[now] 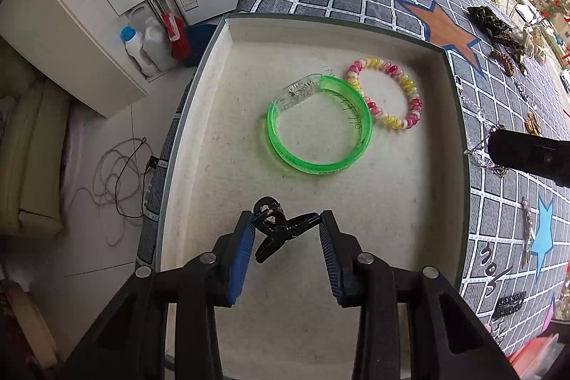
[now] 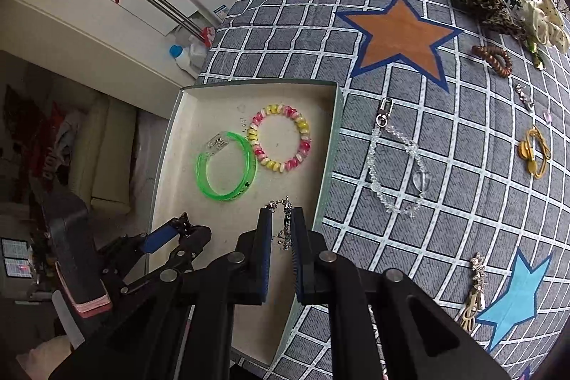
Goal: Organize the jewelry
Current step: 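Carry the claw clip and charm into the white tray while both tools release them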
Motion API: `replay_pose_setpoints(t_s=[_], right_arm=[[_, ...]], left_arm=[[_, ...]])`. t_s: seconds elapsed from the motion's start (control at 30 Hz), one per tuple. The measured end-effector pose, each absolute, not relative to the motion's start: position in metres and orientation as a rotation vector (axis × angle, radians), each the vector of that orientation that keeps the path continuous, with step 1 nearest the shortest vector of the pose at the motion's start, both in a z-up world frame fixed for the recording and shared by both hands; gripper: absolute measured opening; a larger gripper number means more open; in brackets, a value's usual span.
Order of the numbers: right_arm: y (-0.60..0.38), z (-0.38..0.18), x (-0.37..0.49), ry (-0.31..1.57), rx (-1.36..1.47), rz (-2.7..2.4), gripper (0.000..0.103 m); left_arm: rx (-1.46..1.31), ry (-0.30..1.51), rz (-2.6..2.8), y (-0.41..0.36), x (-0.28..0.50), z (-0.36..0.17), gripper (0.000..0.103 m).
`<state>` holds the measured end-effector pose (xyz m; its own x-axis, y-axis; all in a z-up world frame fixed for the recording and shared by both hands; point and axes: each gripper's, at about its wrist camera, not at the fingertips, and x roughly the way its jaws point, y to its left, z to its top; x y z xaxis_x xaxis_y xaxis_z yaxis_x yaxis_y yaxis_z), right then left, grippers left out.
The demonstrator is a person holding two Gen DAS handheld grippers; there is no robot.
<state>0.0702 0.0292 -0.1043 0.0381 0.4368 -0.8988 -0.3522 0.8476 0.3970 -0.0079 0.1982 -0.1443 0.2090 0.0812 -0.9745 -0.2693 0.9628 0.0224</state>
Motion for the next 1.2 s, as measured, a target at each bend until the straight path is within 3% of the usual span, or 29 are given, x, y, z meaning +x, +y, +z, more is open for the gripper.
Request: replay_pose_setpoints(t_s=[0.47,0.87,1.07,1.13,1.2], right_arm=[[0.073,-0.164,0.081,1.518,-0.018,0.6,0.011],[0.081,-0.167,0.109,1.481,-0.021,0.561,0.011],[0.081,-0.167,0.107,1.485,-0.023,0.566,0.012],[0.083,-0.167,0.11,1.494,-0.014,0.566,0.017],[0.08,-0.164,0.11,1.492,-0.007,0.564,0.035]], left_arm=[[-0.168,1.325,0.257,0.21,0.017,-0.163,0.044],[-0.155,1.298,0.28,0.225,0.048,-0.164,0.045],[-0.131,1.315,0.281,0.223,0.044,-0.163,0.05],[-0.129,1.321,0.282,0.222,0.042,-0.162,0.05],[-0.126,1.323,0.284,0.22,0.039,-0.161,0.05]])
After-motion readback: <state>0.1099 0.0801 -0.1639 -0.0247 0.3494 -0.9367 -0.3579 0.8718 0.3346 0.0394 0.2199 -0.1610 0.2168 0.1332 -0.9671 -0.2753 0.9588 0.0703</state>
